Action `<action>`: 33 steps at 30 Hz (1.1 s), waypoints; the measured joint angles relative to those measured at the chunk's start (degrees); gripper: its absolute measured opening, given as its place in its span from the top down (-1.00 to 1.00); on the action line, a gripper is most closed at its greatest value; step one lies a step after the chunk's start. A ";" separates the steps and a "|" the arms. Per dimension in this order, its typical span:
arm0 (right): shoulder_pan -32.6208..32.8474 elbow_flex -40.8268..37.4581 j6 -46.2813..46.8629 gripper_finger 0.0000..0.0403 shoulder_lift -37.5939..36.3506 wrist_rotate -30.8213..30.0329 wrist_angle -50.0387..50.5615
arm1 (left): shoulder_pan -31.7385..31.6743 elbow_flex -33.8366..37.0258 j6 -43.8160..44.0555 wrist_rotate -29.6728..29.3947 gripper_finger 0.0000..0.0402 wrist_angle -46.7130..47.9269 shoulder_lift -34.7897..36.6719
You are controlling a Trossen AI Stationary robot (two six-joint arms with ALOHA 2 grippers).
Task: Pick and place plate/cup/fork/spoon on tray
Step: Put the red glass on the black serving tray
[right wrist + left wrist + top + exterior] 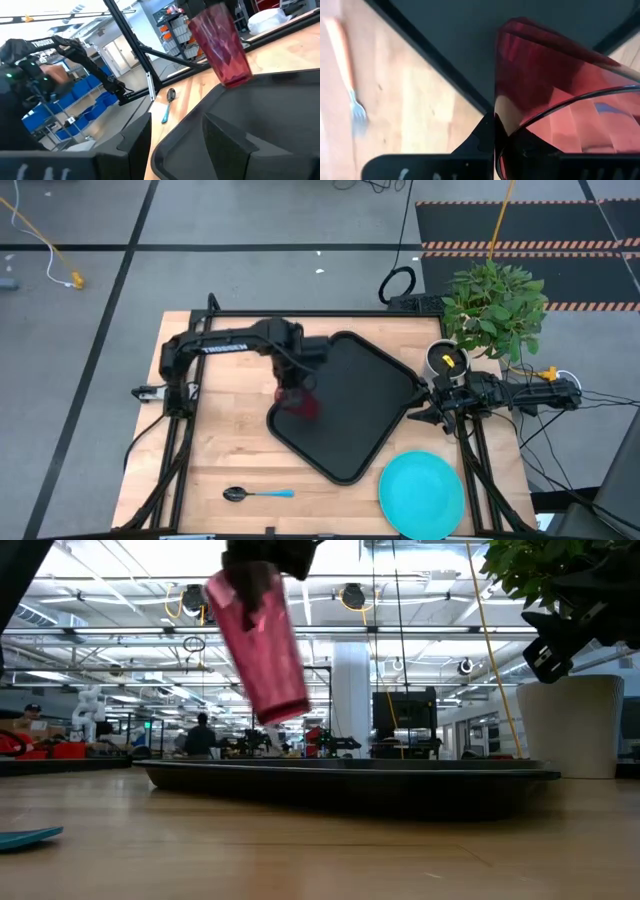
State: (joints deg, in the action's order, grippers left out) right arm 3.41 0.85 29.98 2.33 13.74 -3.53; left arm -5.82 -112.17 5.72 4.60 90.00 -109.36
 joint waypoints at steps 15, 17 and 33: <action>0.08 0.01 -2.28 0.16 0.00 -4.77 -2.54 | 3.89 12.44 2.34 -2.87 0.96 -0.03 1.71; 0.08 -0.01 -2.36 0.16 0.00 -5.07 -2.54 | 3.60 12.44 2.33 -3.32 0.96 -0.07 1.71; 0.08 0.01 -2.46 0.16 0.00 -6.21 -1.42 | 3.23 12.44 -0.30 -2.95 0.69 -1.92 1.71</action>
State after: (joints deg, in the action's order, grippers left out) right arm 3.49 0.86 27.52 2.33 7.53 -4.95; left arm -2.59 -99.72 5.42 1.65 88.07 -107.66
